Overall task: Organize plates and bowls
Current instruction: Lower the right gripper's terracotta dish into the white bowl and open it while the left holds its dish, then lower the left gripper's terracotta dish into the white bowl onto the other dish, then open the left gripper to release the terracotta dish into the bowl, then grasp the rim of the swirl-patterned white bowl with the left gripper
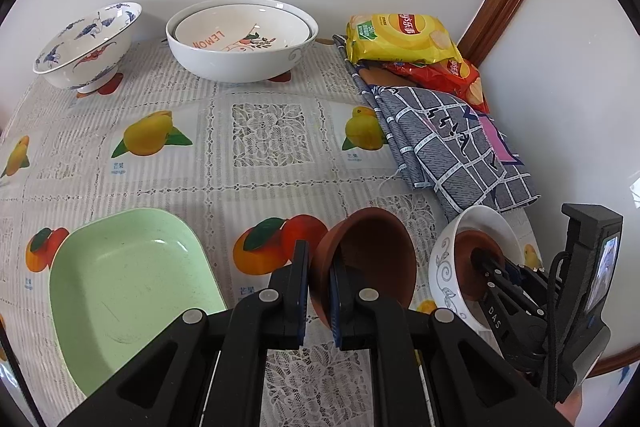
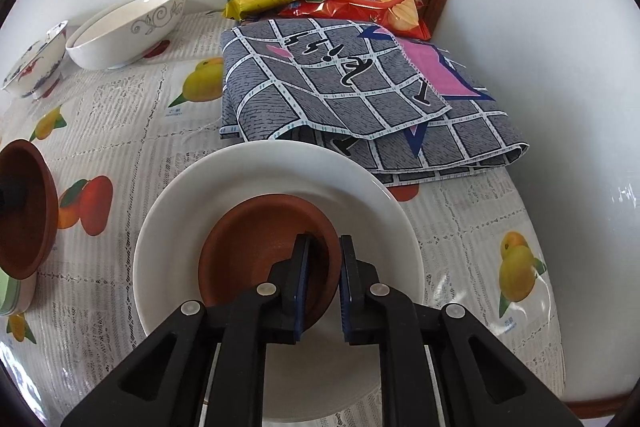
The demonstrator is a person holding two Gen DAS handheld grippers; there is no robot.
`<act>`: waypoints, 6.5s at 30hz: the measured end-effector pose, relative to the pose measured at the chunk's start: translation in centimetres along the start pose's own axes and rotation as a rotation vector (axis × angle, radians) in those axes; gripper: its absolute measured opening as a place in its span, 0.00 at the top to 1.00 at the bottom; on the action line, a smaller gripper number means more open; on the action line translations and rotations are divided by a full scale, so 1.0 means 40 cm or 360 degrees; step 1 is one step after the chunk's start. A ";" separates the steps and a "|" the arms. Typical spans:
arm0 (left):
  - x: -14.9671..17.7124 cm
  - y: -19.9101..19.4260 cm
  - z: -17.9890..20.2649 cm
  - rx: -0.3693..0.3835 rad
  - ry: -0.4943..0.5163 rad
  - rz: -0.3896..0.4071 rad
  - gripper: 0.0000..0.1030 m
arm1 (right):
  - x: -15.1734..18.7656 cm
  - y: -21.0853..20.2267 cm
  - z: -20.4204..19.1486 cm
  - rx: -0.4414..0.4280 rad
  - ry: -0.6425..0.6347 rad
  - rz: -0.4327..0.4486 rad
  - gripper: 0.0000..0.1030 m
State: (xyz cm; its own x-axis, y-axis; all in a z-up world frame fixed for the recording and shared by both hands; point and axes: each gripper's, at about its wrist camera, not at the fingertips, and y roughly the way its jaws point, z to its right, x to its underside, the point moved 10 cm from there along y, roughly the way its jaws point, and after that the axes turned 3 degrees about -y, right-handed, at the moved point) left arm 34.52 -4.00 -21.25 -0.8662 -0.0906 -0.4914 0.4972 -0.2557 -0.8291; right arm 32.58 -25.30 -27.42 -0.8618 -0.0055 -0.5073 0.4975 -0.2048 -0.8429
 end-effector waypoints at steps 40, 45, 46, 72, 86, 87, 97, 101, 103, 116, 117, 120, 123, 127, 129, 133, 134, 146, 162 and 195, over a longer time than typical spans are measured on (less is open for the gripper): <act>0.080 -0.171 0.151 0.0102 0.0118 0.0131 0.91 | 0.054 -0.344 0.179 0.0004 0.0227 0.0351 0.52; 0.107 -0.158 0.200 0.0107 0.0158 0.0107 0.91 | 0.088 -0.390 0.233 0.0044 0.0275 0.0382 0.52; 0.112 -0.157 0.210 0.0108 0.0169 0.0105 0.91 | 0.095 -0.396 0.242 0.0040 0.0288 0.0386 0.52; 0.120 -0.035 0.331 0.0075 0.0232 0.0014 0.91 | 0.153 -0.383 0.416 0.0037 0.0476 0.0401 0.47; 0.086 0.082 0.328 0.0046 0.0212 -0.0061 0.90 | 0.154 -0.267 0.407 -0.0037 0.0497 0.0288 0.46; 0.084 0.087 0.329 0.0050 0.0210 -0.0062 0.90 | 0.155 -0.259 0.405 -0.0042 0.0497 0.0282 0.46; 0.074 0.134 0.331 0.0081 0.0193 -0.0097 0.89 | 0.160 -0.202 0.380 -0.0106 0.0487 0.0215 0.46; 0.076 0.144 0.330 0.0095 0.0180 -0.0105 0.88 | 0.156 -0.194 0.372 -0.0113 0.0482 0.0208 0.46; 0.075 0.143 0.331 0.0108 0.0175 -0.0103 0.88 | 0.154 -0.194 0.369 -0.0118 0.0472 0.0211 0.46; 0.084 0.138 0.334 0.0097 0.0210 -0.0111 0.86 | 0.159 -0.189 0.342 -0.0121 0.0443 0.0179 0.46; 0.085 0.136 0.335 0.0098 0.0214 -0.0113 0.85 | 0.160 -0.189 0.341 -0.0121 0.0442 0.0179 0.46; 0.089 0.133 0.338 0.0095 0.0229 -0.0117 0.82 | 0.160 -0.193 0.341 -0.0122 0.0445 0.0178 0.46; 0.093 0.126 0.345 0.0105 0.0246 -0.0121 0.77 | 0.160 -0.199 0.338 -0.0122 0.0441 0.0182 0.46; 0.097 0.120 0.354 0.0098 0.0282 -0.0122 0.72 | 0.160 -0.205 0.330 -0.0122 0.0430 0.0181 0.46; 0.098 0.115 0.356 0.0091 0.0299 -0.0115 0.72 | 0.162 -0.206 0.327 -0.0128 0.0429 0.0177 0.46; 0.097 0.100 0.361 0.0118 0.0302 -0.0104 0.64 | 0.164 -0.212 0.324 -0.0126 0.0423 0.0178 0.46; 0.095 0.096 0.361 0.0118 0.0305 -0.0096 0.62 | 0.164 -0.214 0.323 -0.0125 0.0423 0.0179 0.46; 0.073 0.018 0.333 0.0127 0.0279 -0.0001 0.61 | 0.153 -0.248 0.296 -0.0136 0.0394 0.0211 0.46; 0.072 0.054 0.252 0.0060 0.0188 -0.0065 0.61 | 0.086 -0.232 0.218 -0.0254 0.0319 0.0237 0.46; 0.045 0.059 0.329 0.0256 0.0284 -0.0031 0.72 | 0.064 -0.133 0.189 -0.0303 0.0330 0.0154 0.46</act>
State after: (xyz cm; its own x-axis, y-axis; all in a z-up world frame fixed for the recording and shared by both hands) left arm 33.47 -17.44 -20.59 -0.8459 0.0837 -0.5267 0.4534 -0.4071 -0.7929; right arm 26.98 -31.61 -22.89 -0.7803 0.1880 -0.5964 0.6031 -0.0258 -0.7972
